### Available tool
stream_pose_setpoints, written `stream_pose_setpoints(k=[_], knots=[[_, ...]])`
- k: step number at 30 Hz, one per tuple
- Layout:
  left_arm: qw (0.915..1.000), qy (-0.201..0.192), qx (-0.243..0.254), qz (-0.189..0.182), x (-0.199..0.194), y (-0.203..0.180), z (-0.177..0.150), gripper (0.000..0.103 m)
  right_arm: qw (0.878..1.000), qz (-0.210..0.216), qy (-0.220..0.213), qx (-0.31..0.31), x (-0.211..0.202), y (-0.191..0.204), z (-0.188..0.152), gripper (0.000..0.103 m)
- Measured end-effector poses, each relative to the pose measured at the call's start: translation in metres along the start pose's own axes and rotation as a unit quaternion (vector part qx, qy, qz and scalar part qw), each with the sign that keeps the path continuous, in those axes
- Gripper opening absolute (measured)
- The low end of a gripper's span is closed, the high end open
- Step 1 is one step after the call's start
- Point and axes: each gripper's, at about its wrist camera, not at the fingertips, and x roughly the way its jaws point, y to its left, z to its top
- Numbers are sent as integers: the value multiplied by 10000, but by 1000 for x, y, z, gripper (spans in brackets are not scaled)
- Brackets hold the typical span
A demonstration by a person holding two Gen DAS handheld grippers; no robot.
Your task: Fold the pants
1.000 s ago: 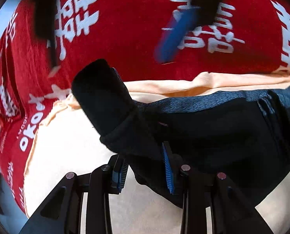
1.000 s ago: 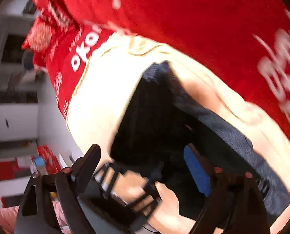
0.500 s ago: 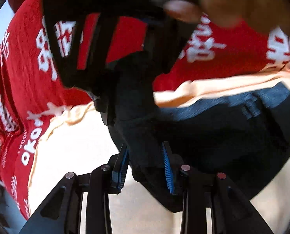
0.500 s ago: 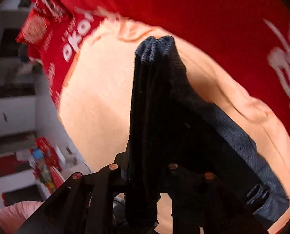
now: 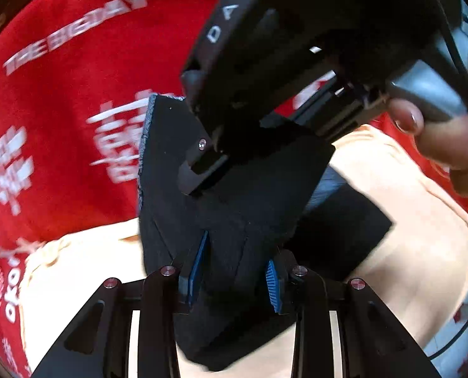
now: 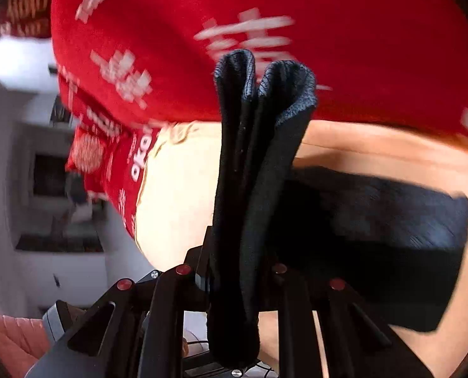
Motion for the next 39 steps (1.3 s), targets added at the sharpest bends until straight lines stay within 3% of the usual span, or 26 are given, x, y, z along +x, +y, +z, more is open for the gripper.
stream_pose_setpoints(k=[6, 10, 14, 16, 18, 22, 24, 31, 34, 39], knots=[[9972, 338, 612, -280, 31, -83, 1, 34, 9972, -25, -266, 701, -42, -92, -40, 19], [9939, 663, 783, -399, 59, -116, -7, 34, 9927, -104, -335, 1156, -37, -148, -61, 19], [9907, 959, 912, -317, 78, -131, -15, 34, 9900, -107, -298, 1375, -28, -180, -70, 21], [9897, 1051, 906, -364, 78, -129, -16, 49, 9895, -25, -312, 1409, -23, -186, -71, 22], [9898, 1141, 737, -433, 74, -120, -18, 67, 9903, -86, -328, 1346, -22, -187, -72, 24], [9883, 1358, 477, -510, 62, -97, -20, 67, 9908, -149, -340, 1298, -26, -188, -75, 28], [9881, 1440, 147, -513, 55, -76, -20, 78, 9910, -274, -351, 1265, -27, -183, -76, 31], [9881, 1288, -814, 228, 43, 8, -16, 78, 9824, -1522, -396, 1003, -31, -158, -74, 41], [9772, 1415, -1461, 608, 64, 59, -9, 78, 9699, -2113, -910, 792, -50, -147, -65, 41], [9561, 1466, -2384, 871, 97, 112, 0, 78, 9677, -1929, -1334, 927, -60, -145, -25, 41]])
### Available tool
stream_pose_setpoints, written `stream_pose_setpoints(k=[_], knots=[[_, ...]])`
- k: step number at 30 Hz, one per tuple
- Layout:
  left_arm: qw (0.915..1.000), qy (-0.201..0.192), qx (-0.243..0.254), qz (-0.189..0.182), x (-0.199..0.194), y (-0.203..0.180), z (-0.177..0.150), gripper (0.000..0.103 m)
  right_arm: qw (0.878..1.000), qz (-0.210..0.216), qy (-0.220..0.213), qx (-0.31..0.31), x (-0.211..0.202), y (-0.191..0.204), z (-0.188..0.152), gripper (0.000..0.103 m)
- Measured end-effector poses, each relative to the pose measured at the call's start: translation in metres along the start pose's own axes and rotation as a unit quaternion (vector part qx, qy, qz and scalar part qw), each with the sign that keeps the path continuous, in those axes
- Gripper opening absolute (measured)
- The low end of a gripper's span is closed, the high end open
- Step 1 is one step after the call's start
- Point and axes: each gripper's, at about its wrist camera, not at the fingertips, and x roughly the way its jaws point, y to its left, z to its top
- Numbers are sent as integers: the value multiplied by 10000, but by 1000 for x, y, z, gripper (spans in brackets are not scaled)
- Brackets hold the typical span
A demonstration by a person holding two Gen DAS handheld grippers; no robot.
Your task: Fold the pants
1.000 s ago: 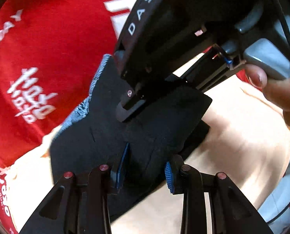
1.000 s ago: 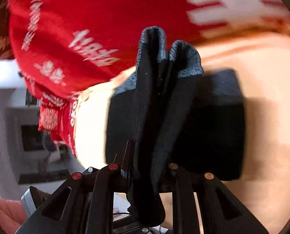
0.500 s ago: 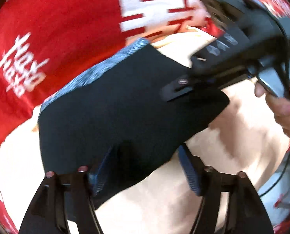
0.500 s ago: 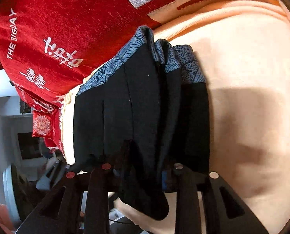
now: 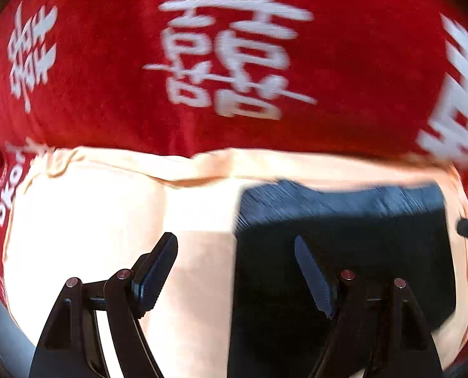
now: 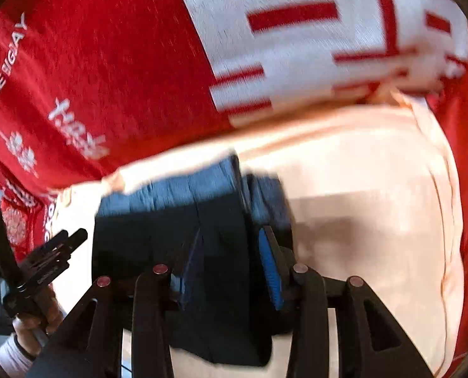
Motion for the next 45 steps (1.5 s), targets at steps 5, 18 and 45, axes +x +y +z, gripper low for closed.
stream_pose_setpoints(k=[5, 18, 45], knots=[[9994, 270, -154, 168, 36, -2, 7, 78, 9977, -175, 133, -635, 29, 34, 13, 41], [9989, 406, 70, 241, 45, 0, 2, 85, 9859, -1123, 429, -1164, 40, 24, -23, 48], [9966, 735, 188, 335, 3, -6, -37, 85, 9905, -1095, 642, -538, 8, 1, -75, 65]])
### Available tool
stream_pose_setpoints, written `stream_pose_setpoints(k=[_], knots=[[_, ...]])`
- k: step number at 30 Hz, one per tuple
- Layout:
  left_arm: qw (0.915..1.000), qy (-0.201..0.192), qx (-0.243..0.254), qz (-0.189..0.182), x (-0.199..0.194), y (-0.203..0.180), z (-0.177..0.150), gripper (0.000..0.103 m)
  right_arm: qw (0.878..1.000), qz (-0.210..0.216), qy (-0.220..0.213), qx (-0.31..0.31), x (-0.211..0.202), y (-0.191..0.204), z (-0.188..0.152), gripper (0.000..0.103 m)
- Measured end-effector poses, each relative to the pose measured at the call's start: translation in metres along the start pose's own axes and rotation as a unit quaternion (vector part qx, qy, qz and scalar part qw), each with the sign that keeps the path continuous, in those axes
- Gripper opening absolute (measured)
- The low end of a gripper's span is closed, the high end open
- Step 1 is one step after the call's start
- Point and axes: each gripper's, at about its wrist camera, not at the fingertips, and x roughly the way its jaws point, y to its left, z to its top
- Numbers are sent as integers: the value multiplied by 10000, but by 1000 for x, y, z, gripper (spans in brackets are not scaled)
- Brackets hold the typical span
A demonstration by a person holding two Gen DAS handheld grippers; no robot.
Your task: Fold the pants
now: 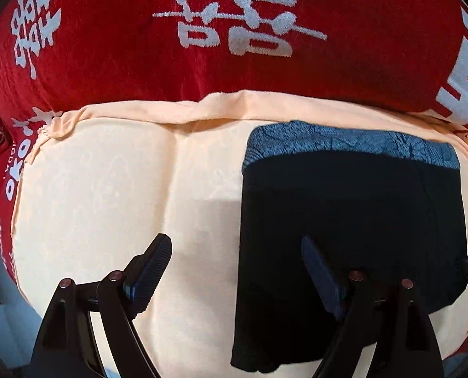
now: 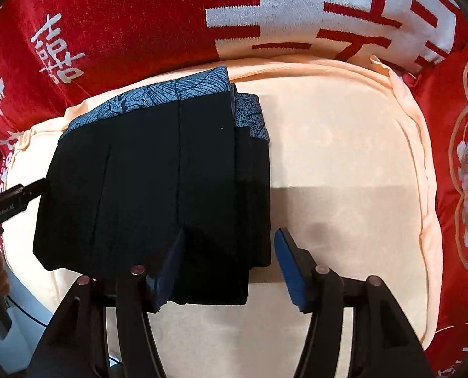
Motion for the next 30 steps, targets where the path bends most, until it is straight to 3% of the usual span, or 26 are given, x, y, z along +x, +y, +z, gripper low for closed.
stream_pose_setpoints(k=[1, 3, 11, 17, 30], knots=[[10000, -2, 12, 3, -1, -1, -2, 88, 10000, 5, 9, 4, 0, 0, 0, 66], [10000, 45, 11, 10, -1, -4, -6, 103, 10000, 51, 4, 19, -1, -2, -2, 68], [9996, 267, 38, 22, -2, -15, -19, 103, 9992, 346, 119, 174, -8, -16, -16, 78], [9988, 475, -41, -81, 5, -24, -26, 103, 9979, 495, 321, 254, -7, -28, -35, 79], [9987, 479, -160, 29, 14, -30, -31, 103, 9945, 665, 499, 635, -5, -62, -49, 79]])
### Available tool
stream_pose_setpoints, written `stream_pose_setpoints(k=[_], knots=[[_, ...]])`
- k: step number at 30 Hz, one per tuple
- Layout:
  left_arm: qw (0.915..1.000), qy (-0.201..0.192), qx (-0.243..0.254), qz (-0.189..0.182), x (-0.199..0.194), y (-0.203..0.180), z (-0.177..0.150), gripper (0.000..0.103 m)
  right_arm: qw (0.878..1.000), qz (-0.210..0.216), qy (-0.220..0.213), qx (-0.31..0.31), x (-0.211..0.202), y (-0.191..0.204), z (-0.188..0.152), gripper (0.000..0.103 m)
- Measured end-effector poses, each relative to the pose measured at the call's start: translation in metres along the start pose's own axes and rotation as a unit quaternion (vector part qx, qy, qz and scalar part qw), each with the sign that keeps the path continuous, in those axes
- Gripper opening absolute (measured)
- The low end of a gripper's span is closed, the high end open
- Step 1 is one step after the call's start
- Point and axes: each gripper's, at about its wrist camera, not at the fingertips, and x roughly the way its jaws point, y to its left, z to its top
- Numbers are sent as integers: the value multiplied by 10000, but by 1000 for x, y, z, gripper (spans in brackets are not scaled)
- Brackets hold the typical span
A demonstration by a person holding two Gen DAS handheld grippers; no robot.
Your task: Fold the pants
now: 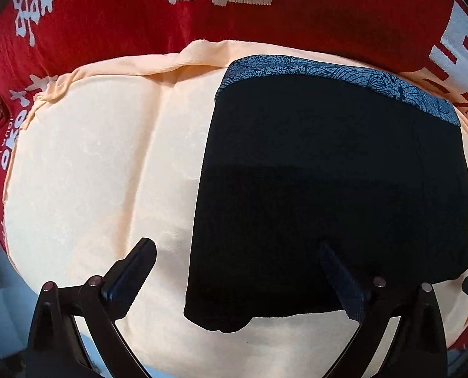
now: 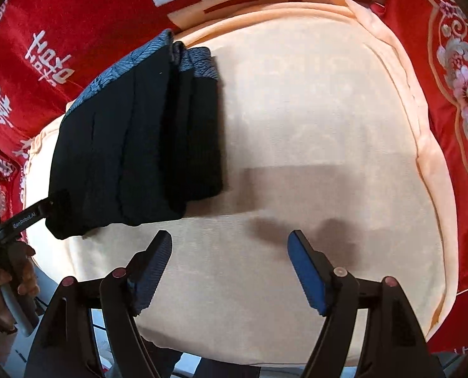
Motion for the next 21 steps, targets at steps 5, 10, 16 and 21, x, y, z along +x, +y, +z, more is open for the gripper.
stream_pose_setpoints(k=[5, 10, 16, 21], knots=[[10000, -6, -32, 83, 1, -2, -2, 103, 9999, 121, -14, 59, 1, -5, 8, 79], [9999, 24, -143, 43, 5, 0, -2, 103, 9983, 529, -227, 78, -5, 0, 24, 79], [9998, 52, -212, 42, 6, 4, -2, 103, 9972, 606, -380, -228, -4, 27, 48, 79], [9999, 20, -107, 36, 5, 1, -2, 103, 9971, 80, -199, -726, 14, 50, 51, 79]])
